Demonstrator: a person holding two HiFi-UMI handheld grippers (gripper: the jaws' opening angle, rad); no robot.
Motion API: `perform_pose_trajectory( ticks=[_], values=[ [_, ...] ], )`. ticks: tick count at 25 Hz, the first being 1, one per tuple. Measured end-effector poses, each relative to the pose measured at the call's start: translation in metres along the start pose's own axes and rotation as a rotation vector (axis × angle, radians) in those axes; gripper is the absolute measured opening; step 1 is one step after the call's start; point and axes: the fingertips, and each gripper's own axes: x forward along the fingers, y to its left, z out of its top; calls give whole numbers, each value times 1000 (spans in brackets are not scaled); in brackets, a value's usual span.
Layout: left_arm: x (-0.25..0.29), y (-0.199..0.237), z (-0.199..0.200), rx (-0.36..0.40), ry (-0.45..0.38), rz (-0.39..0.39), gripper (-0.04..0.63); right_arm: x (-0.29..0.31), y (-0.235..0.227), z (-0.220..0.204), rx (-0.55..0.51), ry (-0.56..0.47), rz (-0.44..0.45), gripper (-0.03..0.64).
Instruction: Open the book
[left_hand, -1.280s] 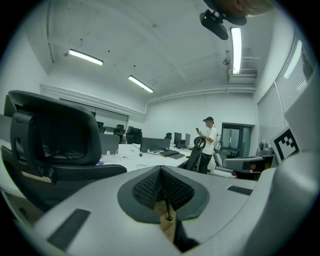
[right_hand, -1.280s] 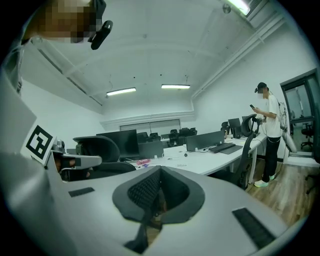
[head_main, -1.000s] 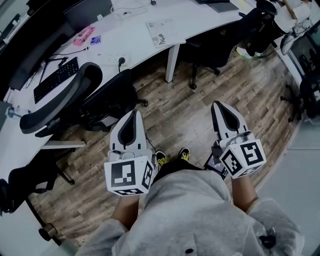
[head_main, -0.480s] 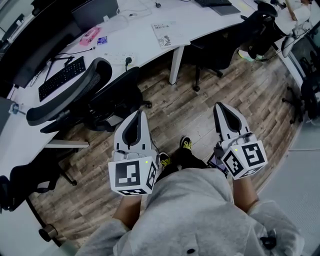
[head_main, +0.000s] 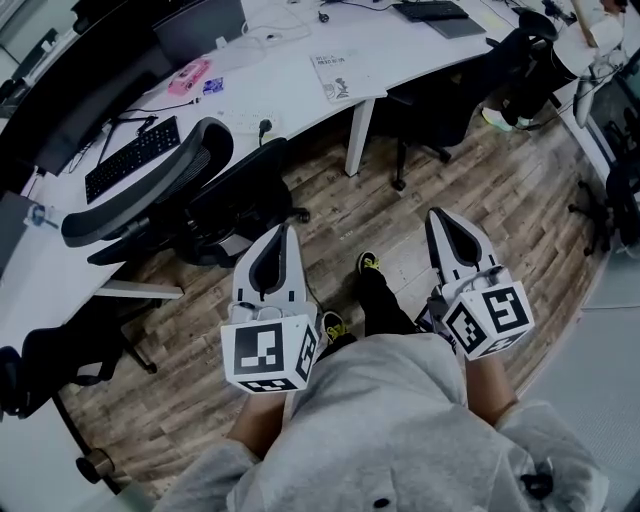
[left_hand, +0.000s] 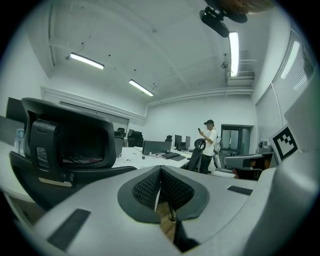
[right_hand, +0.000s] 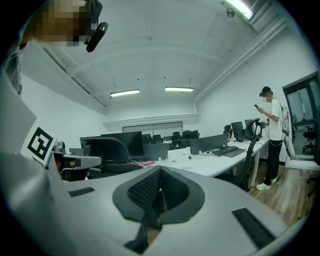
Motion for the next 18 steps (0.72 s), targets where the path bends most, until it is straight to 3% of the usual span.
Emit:
perform_pose_trajectory(
  ticks=[8,18],
  values=[
    [18,0,2,3,14,4,9,18,-9,-1,16,-3,14,26],
    [77,1,6,13,43,0,9,63,-53,-1,50,0,8,26]
  ],
)
